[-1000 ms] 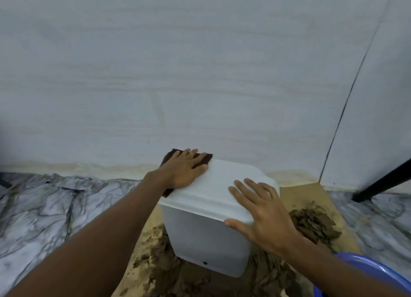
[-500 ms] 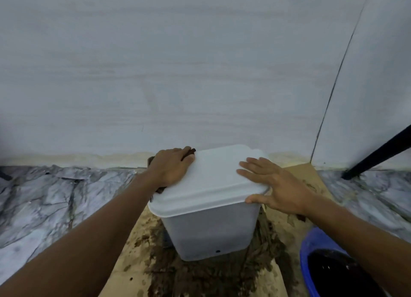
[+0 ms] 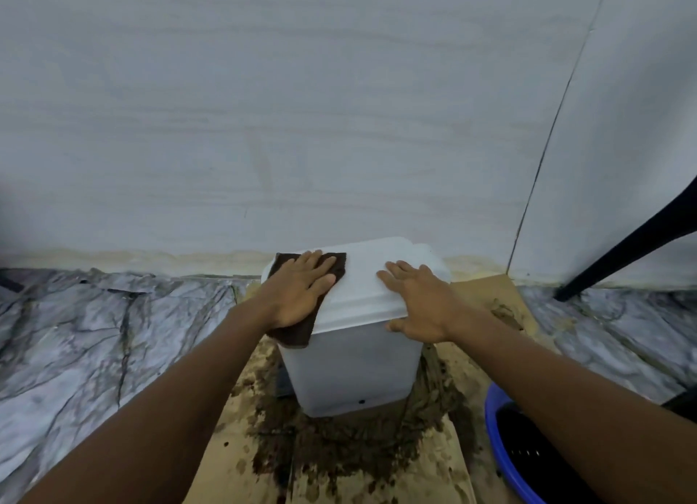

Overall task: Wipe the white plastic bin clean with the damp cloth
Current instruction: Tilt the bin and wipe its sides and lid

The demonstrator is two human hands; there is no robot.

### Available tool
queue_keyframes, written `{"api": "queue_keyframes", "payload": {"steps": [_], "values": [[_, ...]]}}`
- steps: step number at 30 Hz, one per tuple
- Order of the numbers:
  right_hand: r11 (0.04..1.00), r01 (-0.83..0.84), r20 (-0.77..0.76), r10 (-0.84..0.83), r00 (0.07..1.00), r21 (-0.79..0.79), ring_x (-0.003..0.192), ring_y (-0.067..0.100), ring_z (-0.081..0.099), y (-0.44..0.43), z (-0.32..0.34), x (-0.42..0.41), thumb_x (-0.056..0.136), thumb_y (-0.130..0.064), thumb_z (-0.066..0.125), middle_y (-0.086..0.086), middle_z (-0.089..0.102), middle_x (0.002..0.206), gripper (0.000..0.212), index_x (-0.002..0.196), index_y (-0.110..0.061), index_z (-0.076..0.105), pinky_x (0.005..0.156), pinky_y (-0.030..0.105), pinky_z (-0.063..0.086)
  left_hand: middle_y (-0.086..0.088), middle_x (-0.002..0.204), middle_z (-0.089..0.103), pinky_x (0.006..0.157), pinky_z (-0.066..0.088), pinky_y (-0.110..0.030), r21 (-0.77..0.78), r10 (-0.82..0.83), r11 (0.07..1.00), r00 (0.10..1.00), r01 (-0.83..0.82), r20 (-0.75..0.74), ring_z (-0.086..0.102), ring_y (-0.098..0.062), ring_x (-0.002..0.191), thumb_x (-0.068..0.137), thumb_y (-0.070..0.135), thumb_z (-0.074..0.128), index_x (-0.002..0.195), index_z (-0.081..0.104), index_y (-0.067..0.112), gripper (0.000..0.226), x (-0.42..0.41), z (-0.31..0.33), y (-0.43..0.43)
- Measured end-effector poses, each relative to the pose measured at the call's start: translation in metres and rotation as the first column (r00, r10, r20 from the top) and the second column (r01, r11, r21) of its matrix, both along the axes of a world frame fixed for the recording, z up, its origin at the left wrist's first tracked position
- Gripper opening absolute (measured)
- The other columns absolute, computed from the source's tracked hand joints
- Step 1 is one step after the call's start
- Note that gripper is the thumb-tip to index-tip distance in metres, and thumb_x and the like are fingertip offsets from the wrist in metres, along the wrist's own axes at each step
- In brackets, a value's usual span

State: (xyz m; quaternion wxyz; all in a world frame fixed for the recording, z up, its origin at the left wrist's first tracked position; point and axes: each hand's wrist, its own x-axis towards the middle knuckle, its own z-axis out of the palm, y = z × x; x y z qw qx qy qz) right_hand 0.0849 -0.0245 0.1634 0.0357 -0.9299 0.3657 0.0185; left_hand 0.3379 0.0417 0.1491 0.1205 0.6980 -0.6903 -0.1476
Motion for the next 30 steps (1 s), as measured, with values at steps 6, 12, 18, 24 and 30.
{"api": "queue_keyframes", "payload": {"steps": [6, 12, 18, 24, 30], "values": [[0.984, -0.103, -0.036, 0.099, 0.994, -0.148, 0.152, 0.021, -0.013, 0.003, -0.019, 0.010, 0.097, -0.053, 0.047, 0.003, -0.008, 0.166, 0.081, 0.156, -0.034, -0.005, 0.121, 0.054, -0.006, -0.001, 0.171, 0.008, 0.126, 0.002, -0.040, -0.020, 0.142, 0.990, 0.989, -0.141, 0.039, 0.003, -0.019, 0.157, 0.105, 0.059, 0.020, 0.161, 0.017, 0.032, 0.063, 0.021, -0.007, -0.020], [0.958, -0.150, -0.060, 0.140, 0.988, -0.246, 0.153, 0.022, -0.001, -0.015, -0.023, 0.004, 0.104, -0.042, 0.036, -0.001, 0.000, 0.166, 0.066, 0.156, -0.034, -0.005, 0.121, 0.053, 0.006, -0.003, 0.165, 0.030, 0.123, 0.017, -0.044, -0.040, 0.204, 0.979, 0.978, -0.202, 0.047, 0.026, -0.024, 0.151, 0.104, 0.058, 0.022, 0.160, 0.024, 0.030, 0.062, 0.026, -0.003, -0.046], [0.941, -0.173, -0.018, 0.175, 0.984, -0.291, 0.153, 0.028, 0.001, -0.007, -0.032, 0.001, 0.104, -0.036, 0.041, 0.008, 0.003, 0.166, 0.067, 0.157, -0.025, 0.001, 0.121, 0.051, -0.001, 0.000, 0.160, 0.040, 0.119, 0.020, -0.042, -0.089, 0.223, 0.972, 0.971, -0.216, 0.081, 0.034, -0.023, 0.146, 0.106, 0.052, 0.023, 0.158, 0.031, 0.028, 0.058, 0.015, -0.003, -0.060], [0.975, -0.208, 0.279, 0.223, 0.934, -0.082, 0.152, 0.012, 0.004, -0.004, -0.026, -0.021, 0.098, -0.024, 0.056, -0.001, 0.013, 0.164, 0.066, 0.155, -0.022, 0.024, 0.119, 0.022, -0.007, 0.003, 0.170, 0.009, 0.126, 0.001, -0.039, -0.054, -0.025, 0.998, 0.996, 0.029, 0.084, 0.004, -0.016, 0.157, 0.107, 0.045, 0.013, 0.162, 0.014, 0.028, 0.057, -0.047, -0.005, -0.080], [0.965, -0.149, 0.385, 0.225, 0.895, -0.218, 0.137, 0.025, 0.046, -0.009, -0.019, -0.070, 0.085, -0.007, 0.070, 0.011, 0.051, 0.145, 0.053, 0.136, -0.006, 0.057, 0.109, 0.043, 0.043, 0.003, 0.171, 0.003, 0.125, -0.003, -0.037, -0.010, -0.217, 0.976, 0.971, 0.219, 0.104, -0.003, -0.015, 0.157, 0.109, 0.040, 0.016, 0.162, 0.011, 0.028, 0.054, -0.111, 0.007, -0.116]]}}
